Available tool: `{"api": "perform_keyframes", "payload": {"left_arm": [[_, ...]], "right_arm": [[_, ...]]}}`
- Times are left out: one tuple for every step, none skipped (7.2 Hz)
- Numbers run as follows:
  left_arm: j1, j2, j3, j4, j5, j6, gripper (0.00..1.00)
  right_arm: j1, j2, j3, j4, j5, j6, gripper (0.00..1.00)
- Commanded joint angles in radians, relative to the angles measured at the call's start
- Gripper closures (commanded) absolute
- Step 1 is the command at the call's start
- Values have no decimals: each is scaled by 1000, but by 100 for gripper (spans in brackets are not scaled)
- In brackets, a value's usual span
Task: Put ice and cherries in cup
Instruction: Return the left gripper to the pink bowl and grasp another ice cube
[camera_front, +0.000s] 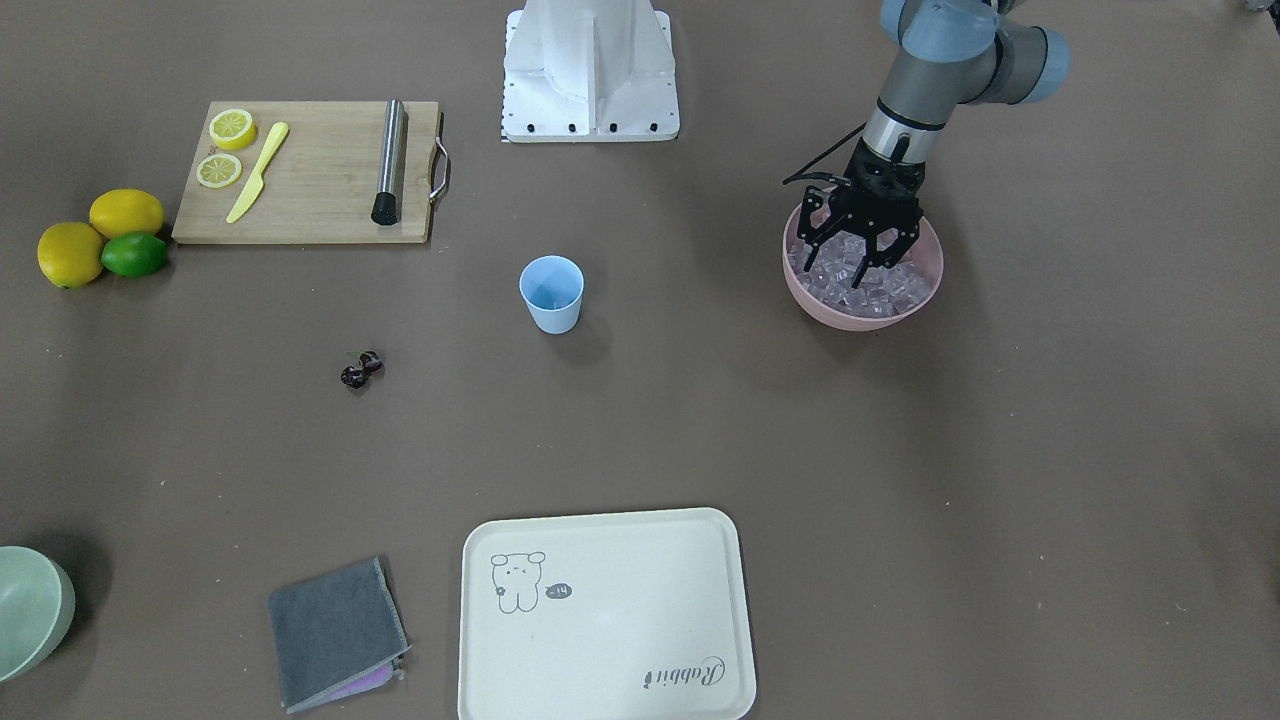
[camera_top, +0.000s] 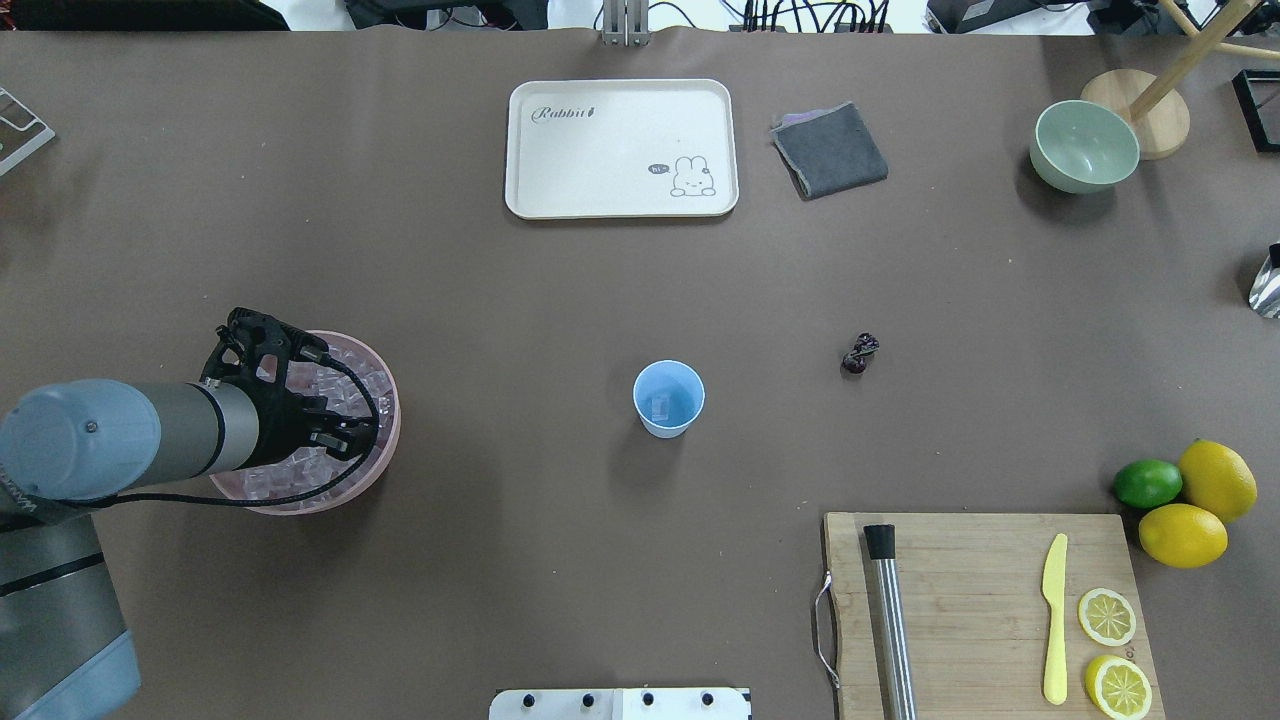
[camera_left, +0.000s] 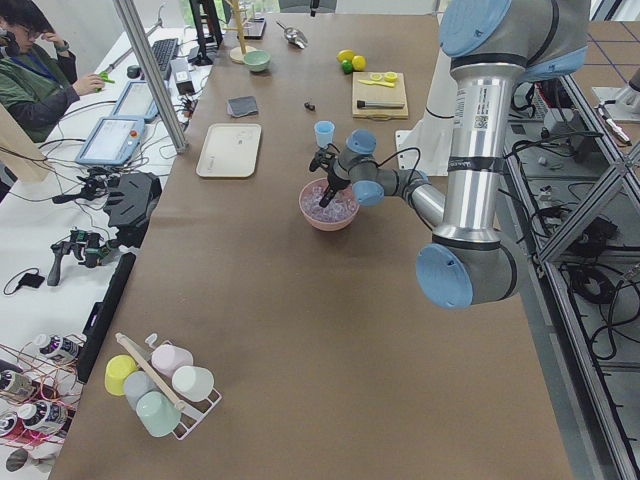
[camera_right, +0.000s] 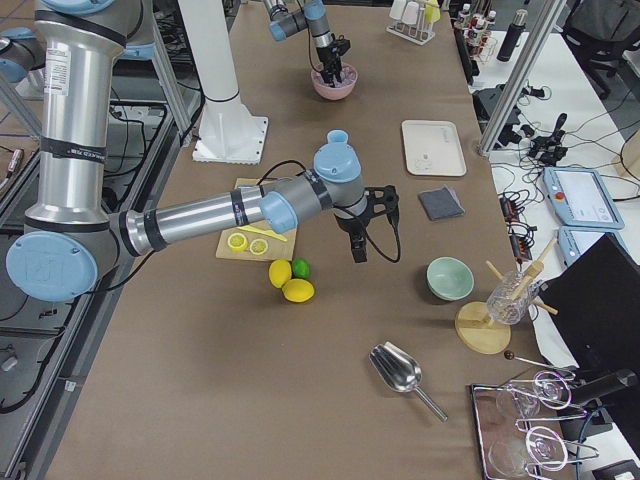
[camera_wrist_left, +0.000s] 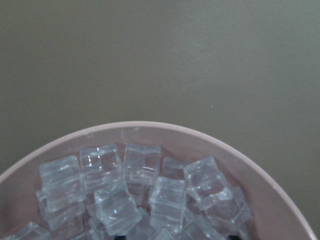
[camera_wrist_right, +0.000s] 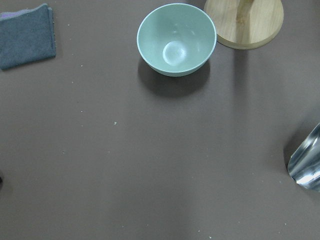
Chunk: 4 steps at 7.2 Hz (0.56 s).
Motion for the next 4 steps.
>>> {"api": "perform_keyframes", "payload": {"left_arm": [[0,0,-3,0,-2,0,57],[0,0,-3,-2,-2,0,67],[0,1,-5,-2,-2,0,74],[0,1,-6,-2,-2,0,82]], "right_arm": [[0,0,0,1,0,-2,0],[0,0,0,1,0,0,0],[0,0,0,1,0,0,0],[0,0,0,1,0,-2,0]]}}
